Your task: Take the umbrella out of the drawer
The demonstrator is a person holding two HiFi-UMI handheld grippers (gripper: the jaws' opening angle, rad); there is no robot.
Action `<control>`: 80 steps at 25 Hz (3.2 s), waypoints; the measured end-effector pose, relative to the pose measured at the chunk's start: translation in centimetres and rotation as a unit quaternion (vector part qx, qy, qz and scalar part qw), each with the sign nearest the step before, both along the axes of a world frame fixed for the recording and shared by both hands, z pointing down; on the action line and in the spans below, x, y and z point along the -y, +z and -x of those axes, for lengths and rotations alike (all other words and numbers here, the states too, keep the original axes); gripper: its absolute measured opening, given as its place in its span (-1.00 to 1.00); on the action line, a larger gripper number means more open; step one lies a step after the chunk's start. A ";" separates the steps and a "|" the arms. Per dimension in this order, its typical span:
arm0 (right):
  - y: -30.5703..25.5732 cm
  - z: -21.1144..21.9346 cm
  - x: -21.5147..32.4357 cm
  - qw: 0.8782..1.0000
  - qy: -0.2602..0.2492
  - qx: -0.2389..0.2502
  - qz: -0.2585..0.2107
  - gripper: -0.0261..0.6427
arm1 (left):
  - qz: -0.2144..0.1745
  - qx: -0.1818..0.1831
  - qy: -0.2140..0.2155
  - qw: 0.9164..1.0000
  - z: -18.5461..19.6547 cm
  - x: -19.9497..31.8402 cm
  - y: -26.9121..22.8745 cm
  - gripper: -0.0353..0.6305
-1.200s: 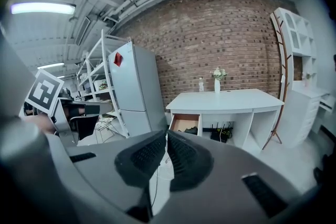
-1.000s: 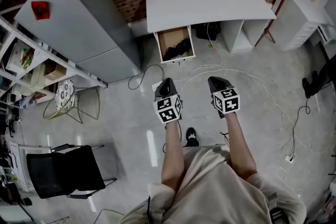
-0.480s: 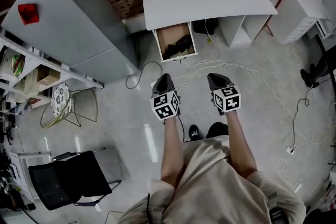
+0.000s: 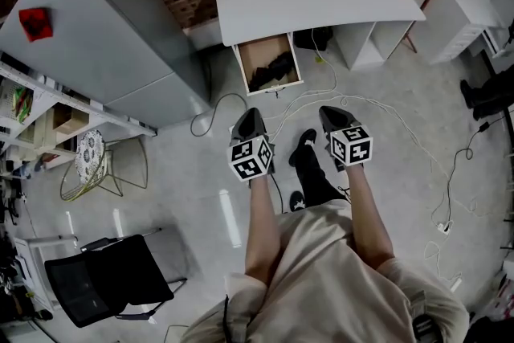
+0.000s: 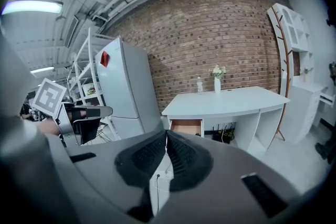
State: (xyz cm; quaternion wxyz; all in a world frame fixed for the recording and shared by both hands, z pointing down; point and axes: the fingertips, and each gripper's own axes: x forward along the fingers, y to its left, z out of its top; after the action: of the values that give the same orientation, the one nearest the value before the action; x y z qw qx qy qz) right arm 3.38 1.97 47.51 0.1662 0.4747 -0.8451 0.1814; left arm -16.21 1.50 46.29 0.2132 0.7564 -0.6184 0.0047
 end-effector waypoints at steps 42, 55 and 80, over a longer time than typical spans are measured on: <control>3.0 7.7 34.2 0.996 -0.040 0.073 0.039 -0.72 | 0.071 0.030 0.011 0.997 5.7 29.5 6.2 -0.86; 10.4 5.3 33.4 0.978 0.009 0.166 0.125 -0.72 | 0.148 0.064 0.073 0.984 1.7 30.9 13.8 -0.86; 27.6 4.6 29.5 0.971 -0.052 0.130 0.193 -0.72 | 0.175 0.185 0.277 0.927 -7.1 35.2 36.1 -0.86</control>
State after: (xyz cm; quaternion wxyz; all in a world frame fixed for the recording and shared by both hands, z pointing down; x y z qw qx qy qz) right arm -1.24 -27.56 75.15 0.1522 0.3614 -0.8320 0.3925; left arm -9.14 -33.74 82.42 0.2140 0.8339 -0.4023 0.3115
